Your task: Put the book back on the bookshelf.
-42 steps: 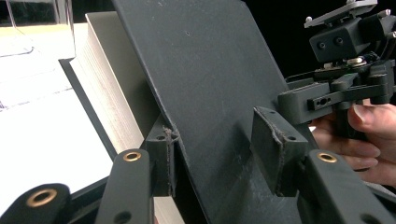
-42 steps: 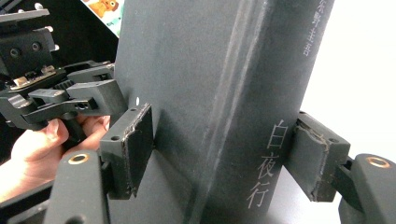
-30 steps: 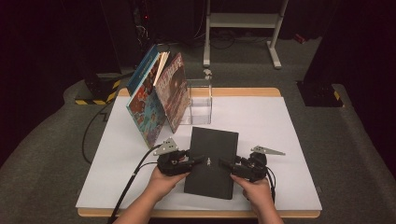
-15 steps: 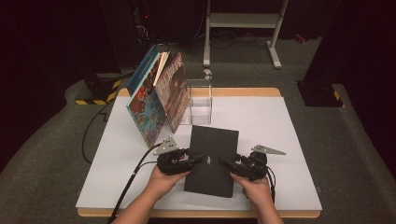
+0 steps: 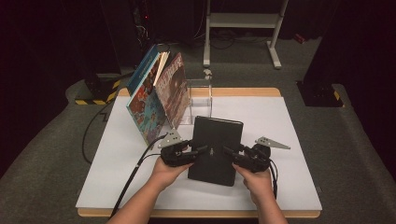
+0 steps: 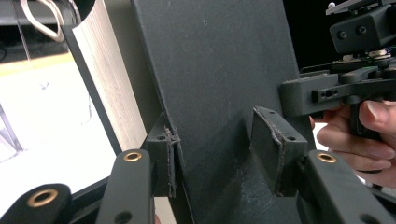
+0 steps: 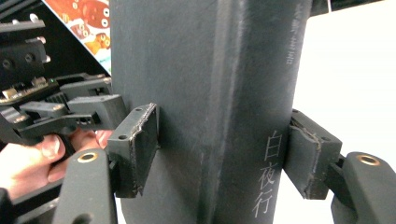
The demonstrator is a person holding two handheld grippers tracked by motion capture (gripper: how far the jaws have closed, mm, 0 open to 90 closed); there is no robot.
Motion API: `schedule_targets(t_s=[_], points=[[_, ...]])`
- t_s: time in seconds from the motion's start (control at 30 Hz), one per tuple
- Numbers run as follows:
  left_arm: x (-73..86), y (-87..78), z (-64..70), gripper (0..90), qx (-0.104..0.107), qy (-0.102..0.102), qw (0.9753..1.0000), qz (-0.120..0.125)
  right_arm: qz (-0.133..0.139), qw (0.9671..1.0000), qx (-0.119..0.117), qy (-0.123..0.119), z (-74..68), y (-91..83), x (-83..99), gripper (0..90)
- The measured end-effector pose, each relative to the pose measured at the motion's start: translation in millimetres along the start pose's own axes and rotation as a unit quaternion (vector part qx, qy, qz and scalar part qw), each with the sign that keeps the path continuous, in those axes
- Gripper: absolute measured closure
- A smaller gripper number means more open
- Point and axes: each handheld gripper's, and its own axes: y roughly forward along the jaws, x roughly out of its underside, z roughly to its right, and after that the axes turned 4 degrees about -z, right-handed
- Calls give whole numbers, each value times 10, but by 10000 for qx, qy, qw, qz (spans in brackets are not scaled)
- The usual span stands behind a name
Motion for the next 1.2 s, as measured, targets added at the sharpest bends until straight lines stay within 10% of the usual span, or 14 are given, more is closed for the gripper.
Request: schedule_targets(t_s=[1.2], points=[[-8,135,47,541,-218,591,9977,258,412,9968,164,-666,52,-25,-62,316]])
